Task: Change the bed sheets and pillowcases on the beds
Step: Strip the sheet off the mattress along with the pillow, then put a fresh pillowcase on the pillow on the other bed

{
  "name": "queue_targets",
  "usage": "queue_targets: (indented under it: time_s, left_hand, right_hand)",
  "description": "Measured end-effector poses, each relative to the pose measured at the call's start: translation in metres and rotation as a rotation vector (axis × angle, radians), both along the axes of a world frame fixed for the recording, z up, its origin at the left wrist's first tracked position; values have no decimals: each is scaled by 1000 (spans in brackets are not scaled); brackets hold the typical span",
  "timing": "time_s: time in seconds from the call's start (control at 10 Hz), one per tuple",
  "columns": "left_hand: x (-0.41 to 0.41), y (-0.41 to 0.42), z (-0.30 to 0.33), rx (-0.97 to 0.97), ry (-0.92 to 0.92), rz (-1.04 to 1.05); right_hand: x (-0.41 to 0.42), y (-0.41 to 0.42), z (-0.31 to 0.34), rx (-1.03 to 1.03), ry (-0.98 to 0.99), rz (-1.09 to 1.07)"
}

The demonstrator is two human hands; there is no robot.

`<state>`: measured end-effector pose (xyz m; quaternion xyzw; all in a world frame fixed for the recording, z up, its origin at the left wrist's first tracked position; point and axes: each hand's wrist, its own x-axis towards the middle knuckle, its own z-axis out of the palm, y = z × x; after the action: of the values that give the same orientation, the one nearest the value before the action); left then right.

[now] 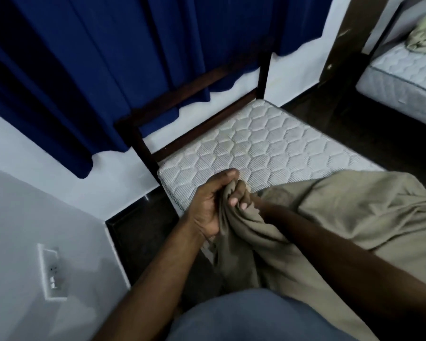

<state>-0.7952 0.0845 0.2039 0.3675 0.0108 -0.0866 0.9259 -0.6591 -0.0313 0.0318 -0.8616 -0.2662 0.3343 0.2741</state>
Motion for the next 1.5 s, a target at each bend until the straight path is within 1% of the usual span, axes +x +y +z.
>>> queue_targets:
  time_s: [0.1, 0.2, 0.3, 0.4, 0.5, 0.6, 0.7, 0.8, 0.9, 1.0, 1.1, 1.2, 1.3, 1.4, 1.5]
  left_hand:
    - [0, 20, -6, 63, -30, -38]
    - [-2, 36, -13, 145, 114, -76]
    - [6, 51, -18, 417, 354, -25]
    - [15, 62, -33, 550, 542, 190]
    - [14, 73, -40, 490, 588, 271]
    - [5, 67, -22, 115, 532, 81]
    - [7, 61, -24, 218, 545, 68]
    - [16, 61, -25, 299, 499, 209]
    - [21, 64, -16, 397, 337, 299]
    - [16, 61, 0, 557, 105, 313]
    - [12, 56, 12, 756, -105, 321]
    - [9, 50, 17, 972, -263, 480]
    - [4, 45, 23, 1043, -387, 594]
    - [1, 44, 30, 1016, -434, 625]
    - [-5, 40, 35, 957, -387, 621]
  right_hand:
    - [9, 0, 53, 170, -291, -73]
    - [24, -1, 103, 425, -494, -388]
    - [24, 10, 142, 662, -458, -465]
    - [-1, 21, 187, 782, -313, -235]
    - [-33, 22, 202, 756, -61, 126]
    - [-56, 23, 202, 677, 161, 341]
    - [-70, 22, 198, 599, 286, 431]
    - [-77, 16, 196, 494, 285, 493]
    - [-77, 6, 201, 338, 270, 543]
    - [-75, 3, 211, 440, 82, 370]
    - [-68, 7, 227, 878, 46, -158]
    - [-53, 5, 236, 859, -130, -236]
    - [-49, 2, 241, 635, -67, 2]
    - [-53, 3, 244, 734, 77, 8]
    - [-56, 4, 245, 794, 134, -38]
